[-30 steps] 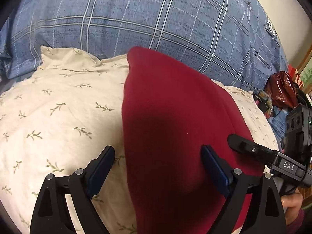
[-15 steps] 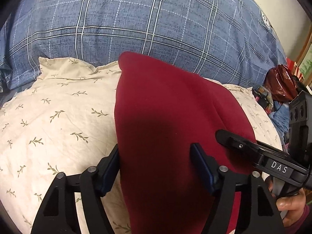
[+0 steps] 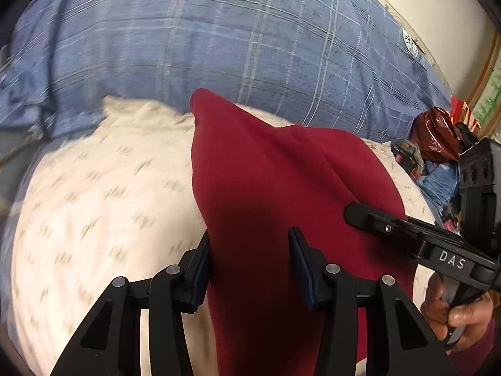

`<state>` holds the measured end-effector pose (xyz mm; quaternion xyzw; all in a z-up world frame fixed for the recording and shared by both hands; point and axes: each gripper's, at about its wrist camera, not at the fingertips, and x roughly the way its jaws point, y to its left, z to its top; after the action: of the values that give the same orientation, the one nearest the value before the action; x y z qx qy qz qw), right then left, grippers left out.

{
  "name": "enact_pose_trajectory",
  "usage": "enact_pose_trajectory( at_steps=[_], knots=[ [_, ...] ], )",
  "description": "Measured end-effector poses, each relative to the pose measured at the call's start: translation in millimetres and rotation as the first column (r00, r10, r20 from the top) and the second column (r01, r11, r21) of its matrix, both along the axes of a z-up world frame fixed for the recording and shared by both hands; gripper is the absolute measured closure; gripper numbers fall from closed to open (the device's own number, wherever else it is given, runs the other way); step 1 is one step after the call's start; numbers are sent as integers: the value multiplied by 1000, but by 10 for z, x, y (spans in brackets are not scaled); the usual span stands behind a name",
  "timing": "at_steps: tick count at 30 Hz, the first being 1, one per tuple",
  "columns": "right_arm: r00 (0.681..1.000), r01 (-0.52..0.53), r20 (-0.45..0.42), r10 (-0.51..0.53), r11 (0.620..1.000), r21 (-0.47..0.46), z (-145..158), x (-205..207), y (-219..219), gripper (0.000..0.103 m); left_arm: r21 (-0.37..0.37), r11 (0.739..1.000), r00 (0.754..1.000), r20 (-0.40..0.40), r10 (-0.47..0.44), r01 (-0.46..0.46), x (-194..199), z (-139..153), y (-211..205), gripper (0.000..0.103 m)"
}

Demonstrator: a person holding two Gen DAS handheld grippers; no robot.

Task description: Fold small clothes

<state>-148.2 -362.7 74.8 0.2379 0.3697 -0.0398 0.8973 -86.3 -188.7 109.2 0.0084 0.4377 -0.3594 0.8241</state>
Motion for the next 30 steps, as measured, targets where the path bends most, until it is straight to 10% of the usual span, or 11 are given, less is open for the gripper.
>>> enact_pose_trajectory(
  at_steps=[8, 16, 24, 30],
  knots=[
    [996, 13, -83, -13, 1000, -4, -289, -192, 230, 50, 19, 997, 995, -57, 80, -80, -348, -167, 503, 51],
    [996, -83, 13, 86, 983, -167, 295, -426, 603, 58, 47, 985, 983, 96, 158, -163, -649, 127, 650, 39],
    [985, -115, -154, 72, 949, -294, -278, -328, 881, 67, 81, 977, 966, 187, 181, -199, -1026, 181, 704, 38],
    [996, -70, -73, 54, 969, -238, -73, -479, 878, 63, 82, 970, 952, 227, 205, -228, -1122, 236, 684, 38]
  ],
)
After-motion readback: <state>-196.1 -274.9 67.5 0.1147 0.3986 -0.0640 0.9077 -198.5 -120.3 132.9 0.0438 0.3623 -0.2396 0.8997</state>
